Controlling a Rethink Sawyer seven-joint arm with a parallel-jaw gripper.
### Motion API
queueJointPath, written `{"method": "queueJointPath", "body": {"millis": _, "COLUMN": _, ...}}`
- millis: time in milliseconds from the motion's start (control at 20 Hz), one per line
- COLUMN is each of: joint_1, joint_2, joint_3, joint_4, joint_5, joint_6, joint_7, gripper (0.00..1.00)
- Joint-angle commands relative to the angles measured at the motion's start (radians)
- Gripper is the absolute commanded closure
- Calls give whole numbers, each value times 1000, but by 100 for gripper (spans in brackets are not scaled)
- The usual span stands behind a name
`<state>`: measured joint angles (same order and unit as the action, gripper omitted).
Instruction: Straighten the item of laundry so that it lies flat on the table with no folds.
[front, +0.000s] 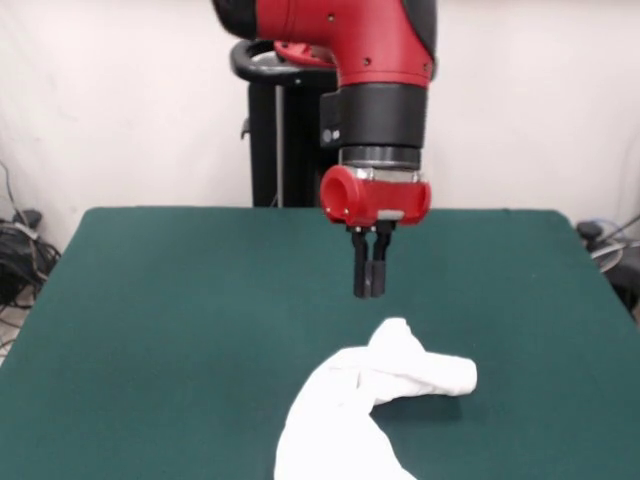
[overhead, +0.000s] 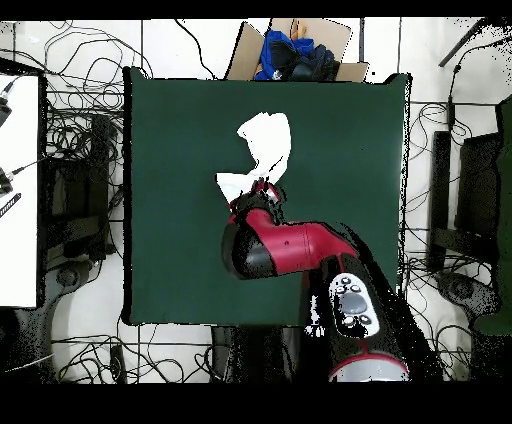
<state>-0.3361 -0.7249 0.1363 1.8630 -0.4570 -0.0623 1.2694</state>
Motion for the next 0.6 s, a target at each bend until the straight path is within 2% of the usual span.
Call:
{"method": "queueJointPath", "body": {"millis": 50, "joint_1": -77, "joint_2": 55, "joint_3": 254, "joint_4": 16, "joint_5": -67, "joint_6": -23, "joint_7": 130, "gripper": 100}}
{"method": "queueJointPath", "body": {"millis": 200, "joint_1": -78, "joint_2": 59, "joint_3": 255, "joint_4": 15, "joint_5": -74, "joint_6": -31, "joint_7": 128, "gripper": 100}}
{"method": "queueJointPath", "body": {"millis": 450, "joint_1": -20, "joint_2": 66, "joint_3": 166, "joint_4": -15, "joint_5": -74, "joint_6": -16, "joint_7": 122, "gripper": 100}}
{"method": "queueJointPath", "body": {"millis": 600, "joint_1": -25, "joint_2": 97, "joint_3": 173, "joint_4": -18, "joint_5": -77, "joint_6": 7, "joint_7": 114, "gripper": 100}}
